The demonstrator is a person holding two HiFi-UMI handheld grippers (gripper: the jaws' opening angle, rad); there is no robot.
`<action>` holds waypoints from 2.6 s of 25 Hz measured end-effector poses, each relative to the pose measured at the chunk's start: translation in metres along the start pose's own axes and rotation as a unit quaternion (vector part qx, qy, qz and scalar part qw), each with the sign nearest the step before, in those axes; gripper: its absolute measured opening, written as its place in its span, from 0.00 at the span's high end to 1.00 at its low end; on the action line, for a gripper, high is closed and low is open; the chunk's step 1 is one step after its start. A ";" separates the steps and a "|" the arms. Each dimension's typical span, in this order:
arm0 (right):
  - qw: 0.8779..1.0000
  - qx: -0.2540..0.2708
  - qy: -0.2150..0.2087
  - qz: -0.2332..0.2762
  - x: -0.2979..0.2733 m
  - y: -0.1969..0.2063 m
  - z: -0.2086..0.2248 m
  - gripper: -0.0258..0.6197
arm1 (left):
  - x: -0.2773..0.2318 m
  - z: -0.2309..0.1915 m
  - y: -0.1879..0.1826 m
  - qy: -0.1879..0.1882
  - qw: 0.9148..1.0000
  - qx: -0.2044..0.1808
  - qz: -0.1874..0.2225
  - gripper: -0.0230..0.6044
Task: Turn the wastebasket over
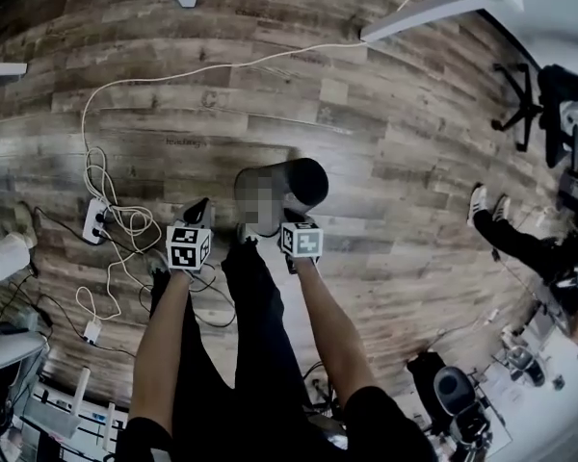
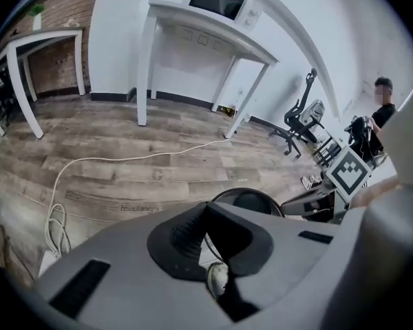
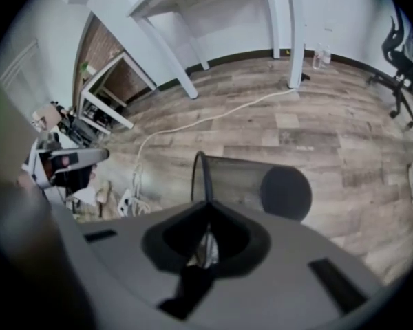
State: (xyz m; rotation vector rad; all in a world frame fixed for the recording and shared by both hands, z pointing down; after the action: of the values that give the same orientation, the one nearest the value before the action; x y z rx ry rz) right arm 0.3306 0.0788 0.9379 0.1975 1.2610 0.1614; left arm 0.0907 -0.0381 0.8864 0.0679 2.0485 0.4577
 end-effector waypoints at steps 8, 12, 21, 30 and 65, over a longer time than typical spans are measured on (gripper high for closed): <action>0.999 -0.049 -0.010 0.014 0.008 0.011 0.034 0.90 | -0.031 0.006 0.026 0.008 1.000 0.018 -0.023 0.91; 0.998 -0.061 -0.028 0.018 0.007 0.016 0.042 0.91 | -0.049 0.003 0.043 -0.006 0.999 0.025 -0.042 0.91; 0.998 -0.066 0.008 0.020 -0.007 0.035 0.104 0.91 | -0.076 0.017 0.062 0.009 0.999 0.018 -0.047 0.91; 0.997 -0.074 0.031 0.015 -0.020 0.051 0.162 0.91 | -0.088 0.023 0.055 0.020 0.999 0.019 -0.035 0.91; 0.968 -0.179 0.028 0.172 0.226 -0.033 0.028 0.91 | 0.126 0.211 -0.101 0.083 0.996 -0.029 0.023 0.91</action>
State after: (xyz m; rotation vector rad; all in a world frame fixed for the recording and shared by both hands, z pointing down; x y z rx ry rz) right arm 0.4247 0.0969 0.7283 0.0992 1.2231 0.6928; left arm 0.2212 -0.0402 0.6551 0.0430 2.1986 0.5667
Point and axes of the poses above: the fingertips, and each gripper's own axes: x backward along the fingers, z to its right, y out of its underside, the point moved 7 cm from there along x, backward along the fingers, and after that the axes turned 15 degrees about x, right-handed, at the moved point
